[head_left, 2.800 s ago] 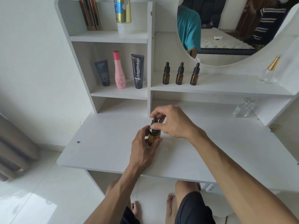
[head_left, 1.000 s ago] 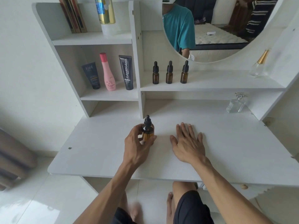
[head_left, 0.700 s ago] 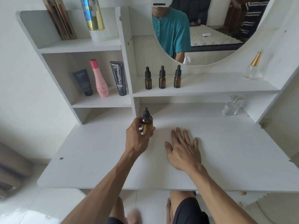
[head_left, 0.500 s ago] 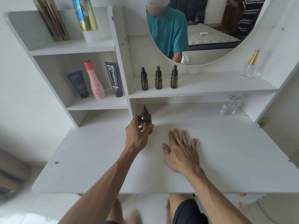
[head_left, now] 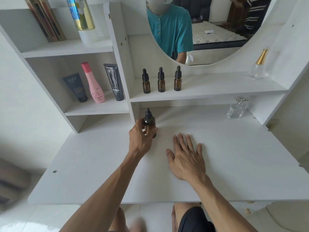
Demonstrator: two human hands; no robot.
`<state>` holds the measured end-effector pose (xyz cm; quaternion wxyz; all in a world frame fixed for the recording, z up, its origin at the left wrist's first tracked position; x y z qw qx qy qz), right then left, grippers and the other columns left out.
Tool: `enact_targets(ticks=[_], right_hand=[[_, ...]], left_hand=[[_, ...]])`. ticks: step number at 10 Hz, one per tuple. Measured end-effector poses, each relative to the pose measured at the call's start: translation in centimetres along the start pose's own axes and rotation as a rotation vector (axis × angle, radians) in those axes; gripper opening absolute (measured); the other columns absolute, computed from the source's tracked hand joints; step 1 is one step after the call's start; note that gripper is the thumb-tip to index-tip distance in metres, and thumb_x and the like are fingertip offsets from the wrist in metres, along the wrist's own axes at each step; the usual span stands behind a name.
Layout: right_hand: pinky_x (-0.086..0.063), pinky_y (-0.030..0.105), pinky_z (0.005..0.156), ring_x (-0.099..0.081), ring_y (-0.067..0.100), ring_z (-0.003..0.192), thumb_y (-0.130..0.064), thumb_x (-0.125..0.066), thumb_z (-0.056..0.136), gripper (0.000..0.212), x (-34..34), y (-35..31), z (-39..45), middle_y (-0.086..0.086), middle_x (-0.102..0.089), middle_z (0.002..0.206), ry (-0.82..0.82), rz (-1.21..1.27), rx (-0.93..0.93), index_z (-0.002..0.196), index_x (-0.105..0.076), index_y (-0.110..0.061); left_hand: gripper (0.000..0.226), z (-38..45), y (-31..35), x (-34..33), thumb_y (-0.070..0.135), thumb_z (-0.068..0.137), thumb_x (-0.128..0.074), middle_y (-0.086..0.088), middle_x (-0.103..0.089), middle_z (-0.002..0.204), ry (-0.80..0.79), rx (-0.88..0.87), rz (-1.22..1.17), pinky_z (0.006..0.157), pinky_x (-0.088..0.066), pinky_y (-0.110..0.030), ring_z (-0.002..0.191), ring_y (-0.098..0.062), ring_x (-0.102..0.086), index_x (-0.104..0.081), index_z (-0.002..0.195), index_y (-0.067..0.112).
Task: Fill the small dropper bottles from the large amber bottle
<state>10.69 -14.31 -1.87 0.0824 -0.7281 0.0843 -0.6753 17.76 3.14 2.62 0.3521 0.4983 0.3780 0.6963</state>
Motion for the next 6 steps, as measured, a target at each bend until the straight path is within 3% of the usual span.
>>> enact_targets(ticks=[4,5,6], right_hand=[[0.006,0.056,0.122,0.017,0.019,0.154,-0.057,-0.009,0.102,0.067,0.1,0.0,0.0,-0.005,0.014,0.167,-0.017,0.003,-0.005,0.159,0.005,-0.024],[0.006,0.056,0.122,0.017,0.018,0.154,-0.056,-0.009,0.102,0.067,0.1,0.0,0.0,-0.005,0.014,0.167,-0.017,0.006,-0.008,0.160,0.005,-0.024],[0.007,0.055,0.122,0.018,0.018,0.154,-0.057,-0.008,0.102,0.068,0.1,-0.1,0.0,-0.006,0.016,0.167,-0.017,0.017,-0.006,0.159,0.006,-0.024]], left_hand=[[0.050,-0.2,-0.1,-0.2,0.029,0.085,-0.076,0.005,-0.063,0.112,-0.004,0.009,-0.007,0.088,-0.053,-0.029,0.099,-0.013,-0.058,-0.055,0.128,0.018],[0.061,-0.6,-0.3,-0.1,0.034,0.082,-0.078,0.005,-0.063,0.117,-0.025,0.014,-0.033,0.086,-0.055,-0.029,0.089,-0.009,-0.064,-0.050,0.134,0.020],[0.079,-1.6,-1.1,0.0,0.040,0.079,-0.080,0.002,-0.063,0.123,-0.040,0.032,0.046,0.094,-0.052,-0.036,0.101,-0.017,-0.065,-0.039,0.143,0.020]])
Point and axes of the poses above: each hand's wrist, its own z-axis towards the middle knuckle, its own x-axis out of the back of the hand, y = z × x, the point moved 7 cm from there along z, towards the middle knuckle
